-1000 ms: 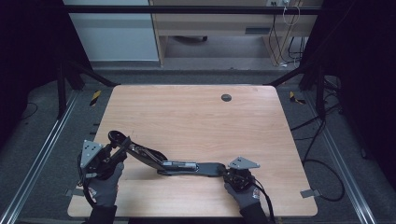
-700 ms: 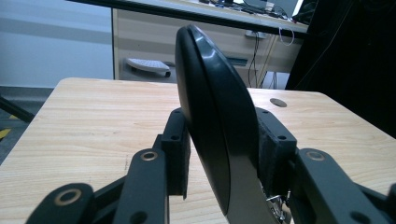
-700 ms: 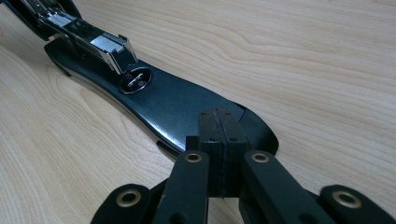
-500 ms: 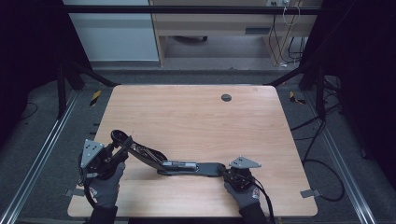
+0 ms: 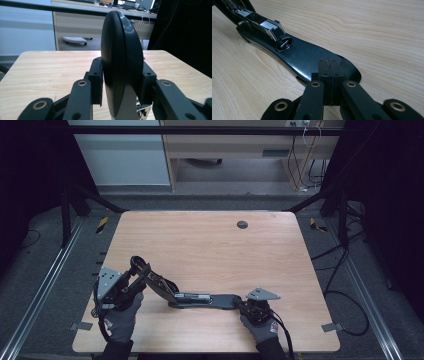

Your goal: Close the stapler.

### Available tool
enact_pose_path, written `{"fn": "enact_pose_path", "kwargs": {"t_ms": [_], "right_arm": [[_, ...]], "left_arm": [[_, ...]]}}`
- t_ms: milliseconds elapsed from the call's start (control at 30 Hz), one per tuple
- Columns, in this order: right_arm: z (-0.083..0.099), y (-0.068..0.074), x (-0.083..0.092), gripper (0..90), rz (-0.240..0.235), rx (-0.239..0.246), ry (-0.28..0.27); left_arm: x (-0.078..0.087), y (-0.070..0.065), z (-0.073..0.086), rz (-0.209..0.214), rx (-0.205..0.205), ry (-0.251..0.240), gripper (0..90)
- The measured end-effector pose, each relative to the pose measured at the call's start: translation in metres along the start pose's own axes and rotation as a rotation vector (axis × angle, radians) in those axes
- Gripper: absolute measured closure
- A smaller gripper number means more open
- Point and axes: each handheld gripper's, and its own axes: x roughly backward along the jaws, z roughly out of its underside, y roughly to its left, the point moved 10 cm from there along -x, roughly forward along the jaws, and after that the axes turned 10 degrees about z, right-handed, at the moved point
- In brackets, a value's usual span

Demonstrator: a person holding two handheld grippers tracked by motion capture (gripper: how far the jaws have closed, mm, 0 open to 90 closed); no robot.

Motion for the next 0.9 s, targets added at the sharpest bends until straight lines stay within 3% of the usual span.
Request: {"fn": "enact_pose_path", "kwargs": {"t_ms": [900], "right_arm": [[0.0, 0.0, 0.0, 90.0, 0.005, -0.005, 0.0]], "left_arm": [[-0.016, -0.032, -0.007, -0.058, -0.124, 0.011, 63.7]]}}
